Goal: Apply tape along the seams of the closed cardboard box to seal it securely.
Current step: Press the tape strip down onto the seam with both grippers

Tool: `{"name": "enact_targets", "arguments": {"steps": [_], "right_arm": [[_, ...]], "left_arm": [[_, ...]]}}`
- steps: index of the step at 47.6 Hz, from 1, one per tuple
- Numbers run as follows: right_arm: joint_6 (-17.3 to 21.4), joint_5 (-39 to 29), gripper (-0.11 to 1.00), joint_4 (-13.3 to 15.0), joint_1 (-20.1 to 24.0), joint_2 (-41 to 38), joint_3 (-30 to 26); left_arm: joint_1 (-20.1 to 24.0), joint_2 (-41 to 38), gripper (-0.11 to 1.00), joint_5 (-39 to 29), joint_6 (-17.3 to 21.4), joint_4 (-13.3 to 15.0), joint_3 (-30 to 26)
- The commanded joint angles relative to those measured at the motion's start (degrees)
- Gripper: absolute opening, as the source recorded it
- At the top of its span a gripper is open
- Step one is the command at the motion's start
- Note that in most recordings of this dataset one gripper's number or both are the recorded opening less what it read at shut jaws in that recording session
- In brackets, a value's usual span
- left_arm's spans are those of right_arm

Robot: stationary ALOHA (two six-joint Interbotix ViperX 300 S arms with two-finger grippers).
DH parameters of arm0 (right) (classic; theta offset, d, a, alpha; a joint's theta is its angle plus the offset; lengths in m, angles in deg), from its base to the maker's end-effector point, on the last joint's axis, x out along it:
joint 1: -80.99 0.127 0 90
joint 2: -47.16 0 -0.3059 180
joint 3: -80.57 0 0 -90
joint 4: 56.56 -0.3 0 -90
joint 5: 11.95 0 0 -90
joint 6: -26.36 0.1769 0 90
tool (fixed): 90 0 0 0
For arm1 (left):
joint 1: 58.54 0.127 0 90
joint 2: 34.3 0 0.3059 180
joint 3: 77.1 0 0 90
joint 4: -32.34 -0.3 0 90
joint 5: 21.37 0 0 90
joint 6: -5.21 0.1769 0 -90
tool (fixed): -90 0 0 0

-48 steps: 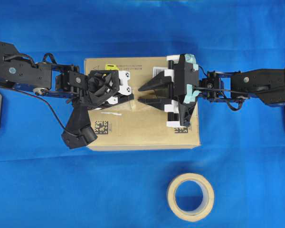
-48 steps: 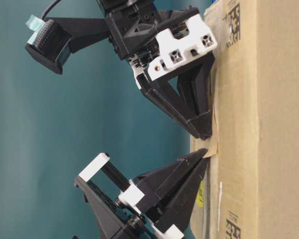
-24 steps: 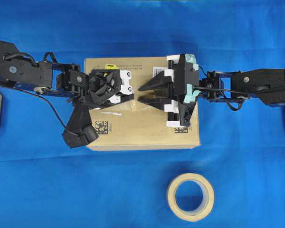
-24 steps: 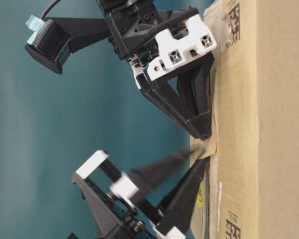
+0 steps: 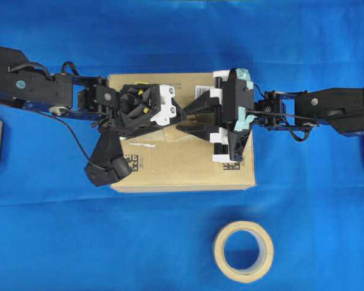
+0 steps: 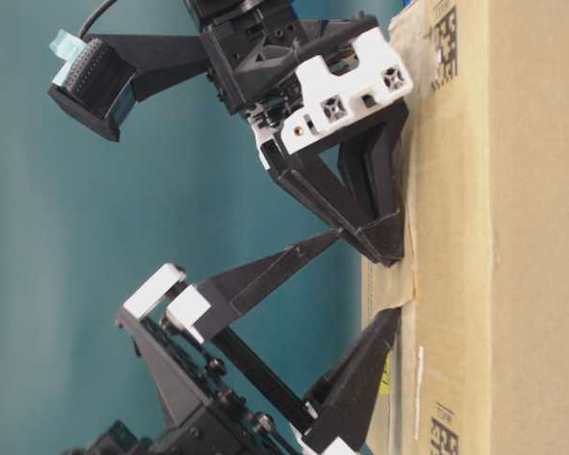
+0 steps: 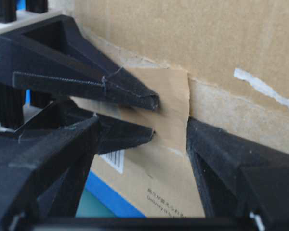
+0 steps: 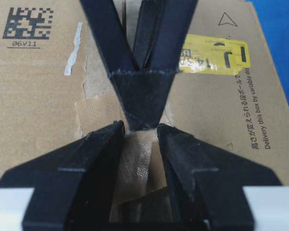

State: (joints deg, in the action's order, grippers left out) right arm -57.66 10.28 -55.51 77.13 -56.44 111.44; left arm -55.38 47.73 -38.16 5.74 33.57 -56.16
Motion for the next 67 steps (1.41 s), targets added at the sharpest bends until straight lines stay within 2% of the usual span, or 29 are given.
{"name": "enact_targets", "arguments": {"steps": [1,24,67], "right_arm": [[-0.1,0.2,0.38,-0.1,0.1,0.4,-0.6],[-0.2,-1.1,0.38,-0.1,0.1,0.4,-0.5],[-0.2,-2.5,0.38,-0.1,0.1,0.5,-0.5]], "left_arm": [[0.4,-0.5,0.68,-3.2,0.0,-0.3,-2.5],[0.4,-2.0,0.68,-16.5,-0.2,-1.1,-7.5],[-0.4,-2.0,0.68,-20.5,-0.4,-1.1,-7.6]]}}
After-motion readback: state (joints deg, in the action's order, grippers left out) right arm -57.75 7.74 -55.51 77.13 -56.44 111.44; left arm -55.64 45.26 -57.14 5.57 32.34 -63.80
